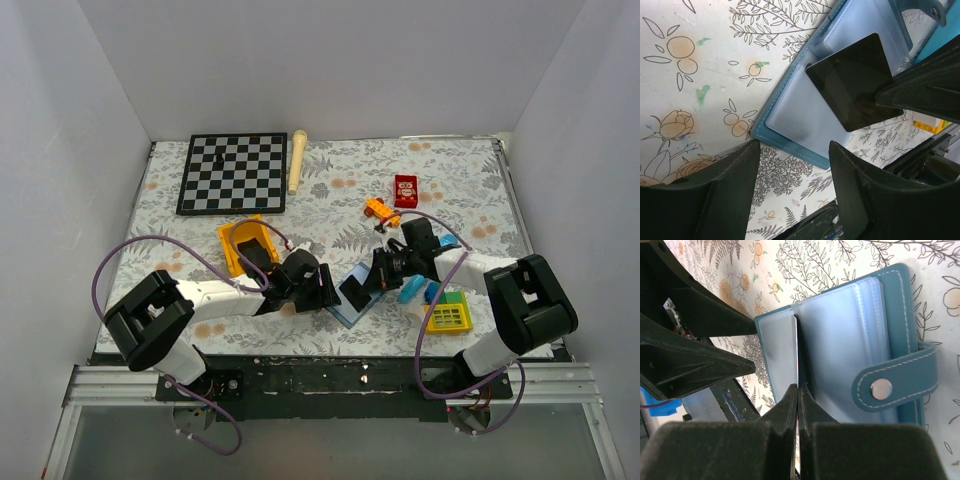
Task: Put the credit cards into the card holder
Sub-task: Insert the credit card into the card holder.
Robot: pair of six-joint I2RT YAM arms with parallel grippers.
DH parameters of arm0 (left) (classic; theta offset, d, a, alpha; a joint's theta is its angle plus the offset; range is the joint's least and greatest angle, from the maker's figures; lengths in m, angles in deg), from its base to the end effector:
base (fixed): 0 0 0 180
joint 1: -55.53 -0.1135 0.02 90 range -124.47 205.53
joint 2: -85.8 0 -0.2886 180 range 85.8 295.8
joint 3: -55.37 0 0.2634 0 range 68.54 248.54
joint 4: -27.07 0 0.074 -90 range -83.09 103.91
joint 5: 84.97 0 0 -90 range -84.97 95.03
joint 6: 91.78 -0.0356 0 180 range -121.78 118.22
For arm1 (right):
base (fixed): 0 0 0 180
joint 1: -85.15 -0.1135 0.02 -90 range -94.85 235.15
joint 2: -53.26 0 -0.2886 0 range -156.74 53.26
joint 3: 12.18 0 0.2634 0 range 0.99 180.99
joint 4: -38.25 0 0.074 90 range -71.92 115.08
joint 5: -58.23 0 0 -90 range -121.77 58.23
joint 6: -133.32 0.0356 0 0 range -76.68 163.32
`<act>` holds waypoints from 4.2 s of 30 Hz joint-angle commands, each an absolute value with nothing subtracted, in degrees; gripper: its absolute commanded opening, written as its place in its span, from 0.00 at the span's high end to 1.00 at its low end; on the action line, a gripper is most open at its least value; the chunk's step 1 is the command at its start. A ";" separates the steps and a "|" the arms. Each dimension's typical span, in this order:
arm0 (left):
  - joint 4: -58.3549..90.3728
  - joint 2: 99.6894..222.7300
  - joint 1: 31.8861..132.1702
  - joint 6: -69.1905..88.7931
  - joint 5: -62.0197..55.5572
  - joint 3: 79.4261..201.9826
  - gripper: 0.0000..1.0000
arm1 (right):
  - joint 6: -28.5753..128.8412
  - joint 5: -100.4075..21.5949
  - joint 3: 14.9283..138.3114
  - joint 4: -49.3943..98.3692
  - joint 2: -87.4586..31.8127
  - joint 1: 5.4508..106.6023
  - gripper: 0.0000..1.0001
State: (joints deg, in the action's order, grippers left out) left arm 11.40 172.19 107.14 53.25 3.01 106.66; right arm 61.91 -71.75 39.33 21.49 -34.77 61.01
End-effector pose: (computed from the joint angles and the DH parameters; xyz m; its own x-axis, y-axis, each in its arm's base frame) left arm 0.1770 -0.2254 0.1652 -0.9289 -0.1463 -0.3401 0.0627 0.8432 -0.5339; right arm 0.2483 0.1363 0.1640 -0.9050 -0.1379 -0.4025 -0.3961 0.6184 0.6788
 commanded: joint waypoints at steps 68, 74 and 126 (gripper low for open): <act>9.07 171.58 107.38 52.63 6.08 108.17 0.44 | 74.78 -64.11 28.24 36.67 -27.42 59.23 0.99; 8.90 172.37 107.38 52.45 5.82 108.79 0.44 | 76.45 -66.04 27.18 40.11 -29.36 58.70 0.99; 9.16 172.38 107.39 52.45 5.73 108.26 0.45 | 98.24 -47.69 18.04 57.78 -30.15 43.50 0.99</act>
